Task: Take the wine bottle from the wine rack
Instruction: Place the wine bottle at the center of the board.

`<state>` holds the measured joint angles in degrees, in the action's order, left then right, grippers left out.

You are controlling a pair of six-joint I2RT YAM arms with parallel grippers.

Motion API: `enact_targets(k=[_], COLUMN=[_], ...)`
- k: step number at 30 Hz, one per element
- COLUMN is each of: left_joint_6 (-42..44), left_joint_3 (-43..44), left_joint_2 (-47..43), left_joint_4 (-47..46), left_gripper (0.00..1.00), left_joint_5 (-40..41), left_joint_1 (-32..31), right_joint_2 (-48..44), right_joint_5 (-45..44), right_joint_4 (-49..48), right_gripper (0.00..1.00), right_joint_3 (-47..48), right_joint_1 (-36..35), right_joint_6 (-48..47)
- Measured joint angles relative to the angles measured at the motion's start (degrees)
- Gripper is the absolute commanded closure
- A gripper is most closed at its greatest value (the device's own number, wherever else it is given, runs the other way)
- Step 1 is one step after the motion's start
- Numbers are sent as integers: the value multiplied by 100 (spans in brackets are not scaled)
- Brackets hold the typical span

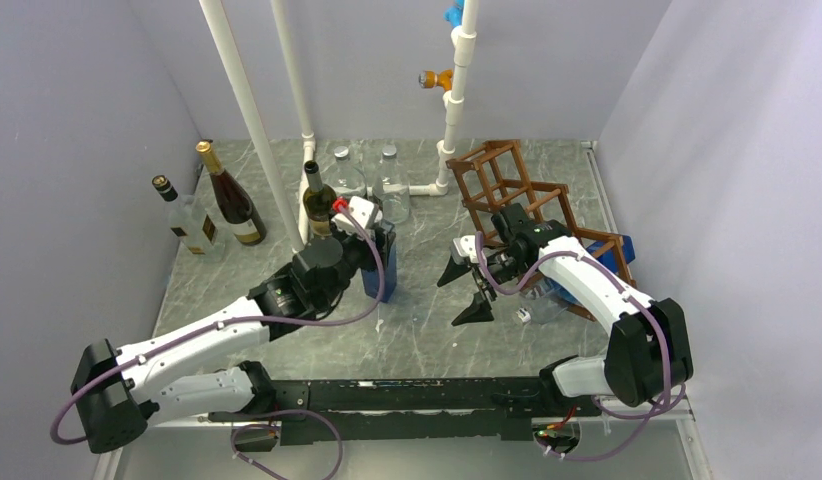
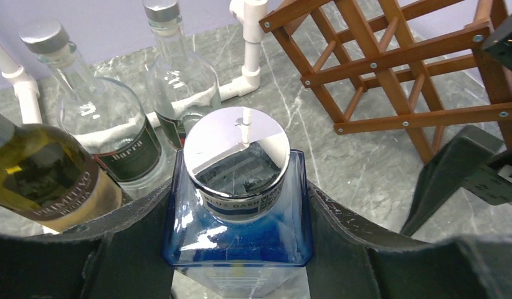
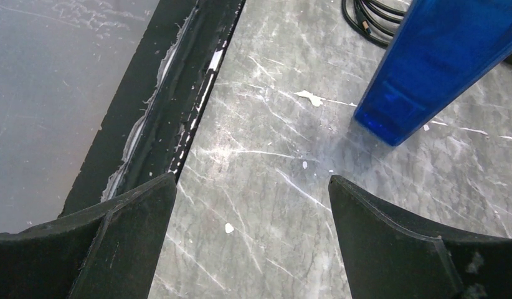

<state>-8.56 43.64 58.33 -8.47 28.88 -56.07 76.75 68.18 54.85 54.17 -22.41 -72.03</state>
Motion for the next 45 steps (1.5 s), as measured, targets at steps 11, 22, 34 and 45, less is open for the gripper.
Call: enact_targets(k=[11, 22, 34, 45], left_joint_6=[356, 337, 267, 229], left_joint_3=[769, 1075, 1248, 1569], left_joint_2=[540, 1078, 1447, 1908], left_joint_4=[319, 306, 72, -26], left_gripper=[100, 100, 100, 91], left_joint_5=[-1460, -2214, -2632, -2804], left_joint_1=[1360, 1996, 2605, 2793], right_joint_2=[0, 0, 0, 17], right_joint_5=[-20, -37, -42, -48], right_joint_4=[-2, -2, -2, 0], right_gripper=[5, 5, 5, 5], right_joint_3=[-4, -28, -46, -48], right_joint_1=[15, 15, 15, 15], right_joint_6=[0, -2, -48, -114])
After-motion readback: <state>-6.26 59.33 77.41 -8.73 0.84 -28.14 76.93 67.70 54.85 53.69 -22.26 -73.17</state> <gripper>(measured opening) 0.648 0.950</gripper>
